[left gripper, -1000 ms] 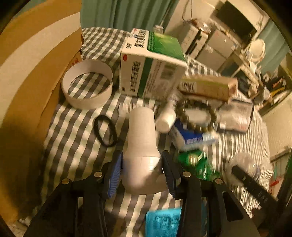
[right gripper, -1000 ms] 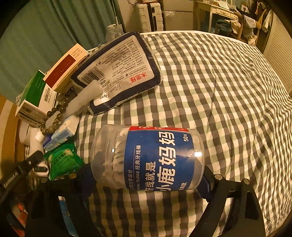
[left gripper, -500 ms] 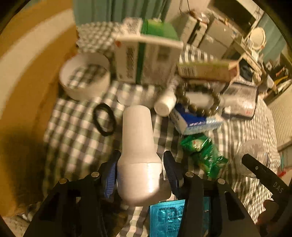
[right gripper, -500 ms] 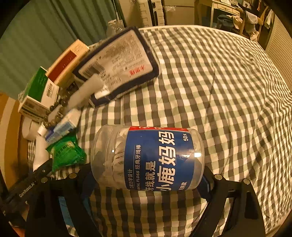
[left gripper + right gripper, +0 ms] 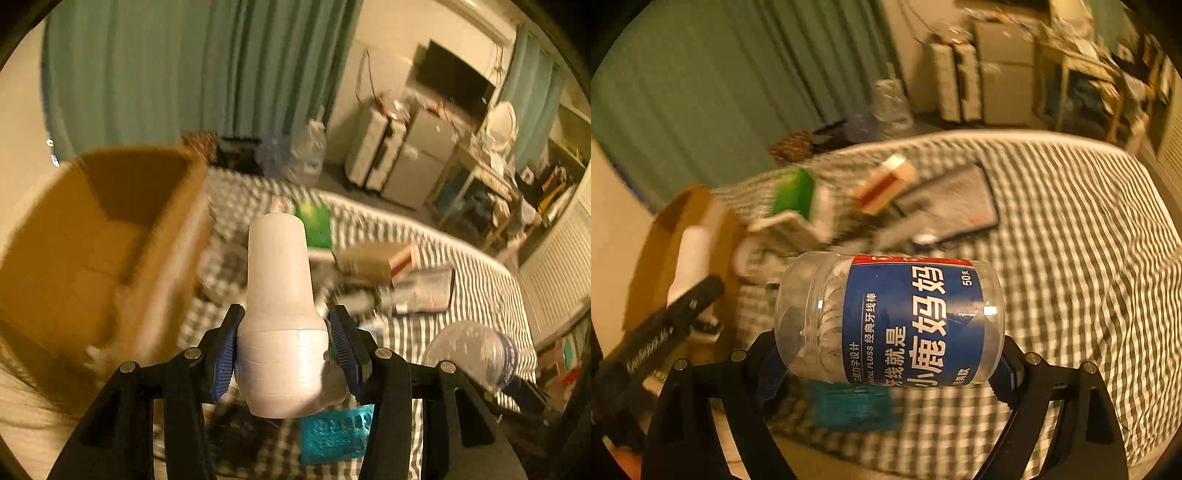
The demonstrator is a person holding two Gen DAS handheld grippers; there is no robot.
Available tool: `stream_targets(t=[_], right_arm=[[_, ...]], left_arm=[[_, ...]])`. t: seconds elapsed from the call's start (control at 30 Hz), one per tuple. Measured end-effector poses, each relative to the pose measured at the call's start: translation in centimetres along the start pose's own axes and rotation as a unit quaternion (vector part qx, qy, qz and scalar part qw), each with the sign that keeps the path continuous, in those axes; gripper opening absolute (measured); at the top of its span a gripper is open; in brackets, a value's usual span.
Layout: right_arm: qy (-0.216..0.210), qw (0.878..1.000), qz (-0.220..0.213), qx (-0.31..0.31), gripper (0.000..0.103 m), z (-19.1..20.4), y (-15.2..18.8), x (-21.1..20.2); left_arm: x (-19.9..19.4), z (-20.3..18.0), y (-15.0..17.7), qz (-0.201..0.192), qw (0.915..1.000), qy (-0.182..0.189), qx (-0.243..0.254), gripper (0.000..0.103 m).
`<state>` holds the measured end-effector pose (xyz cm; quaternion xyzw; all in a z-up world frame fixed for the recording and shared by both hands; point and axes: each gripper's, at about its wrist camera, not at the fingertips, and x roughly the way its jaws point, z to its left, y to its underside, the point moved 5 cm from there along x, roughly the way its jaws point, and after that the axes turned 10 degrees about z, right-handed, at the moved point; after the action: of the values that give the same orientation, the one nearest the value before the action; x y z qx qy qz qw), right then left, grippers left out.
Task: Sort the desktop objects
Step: 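Carry the cylinder and floss jar into the cardboard box and open both tools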
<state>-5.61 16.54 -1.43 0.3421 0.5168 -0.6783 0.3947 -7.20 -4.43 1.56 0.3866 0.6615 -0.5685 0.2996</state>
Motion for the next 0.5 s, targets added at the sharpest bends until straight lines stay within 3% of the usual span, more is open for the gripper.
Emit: stream_targets(t=[0.13,0.27,0.33,0.43,0.5], right_arm=[[-0.028,0.999,-0.020,-0.042,0.088,4.6,-1.2,-2.4],[-0.083,0.994,-0.026,-0.065,0.089,9.4,-3.2,-3.5],[-0.102,0.991,-0.021,-0.084,0.089,12.5,-4.2,-3.3],[-0.121,0.986,-0.017,-0.113,0.089,17.0,-5.2,-2.8],[-0.124,0.983,-0.012,-0.136,0.089,19.9,-5.5,-1.8]], left_arm=[[-4.0,3.7,-2.1,-0.044,0.9985,-0.013,-0.029,0.050],[-5.6,8.5,-2.9,-0.074,0.9904,-0.101,-0.058,0.050],[-5.1,11.3,-2.9,-0.068,0.9886,-0.105,-0.083,0.050],[-3.2,14.8,-2.5,-0.037,0.9791,-0.160,-0.120,0.050],[-2.8,16.5,-2.0,-0.031,0.9766,-0.167,-0.132,0.050]])
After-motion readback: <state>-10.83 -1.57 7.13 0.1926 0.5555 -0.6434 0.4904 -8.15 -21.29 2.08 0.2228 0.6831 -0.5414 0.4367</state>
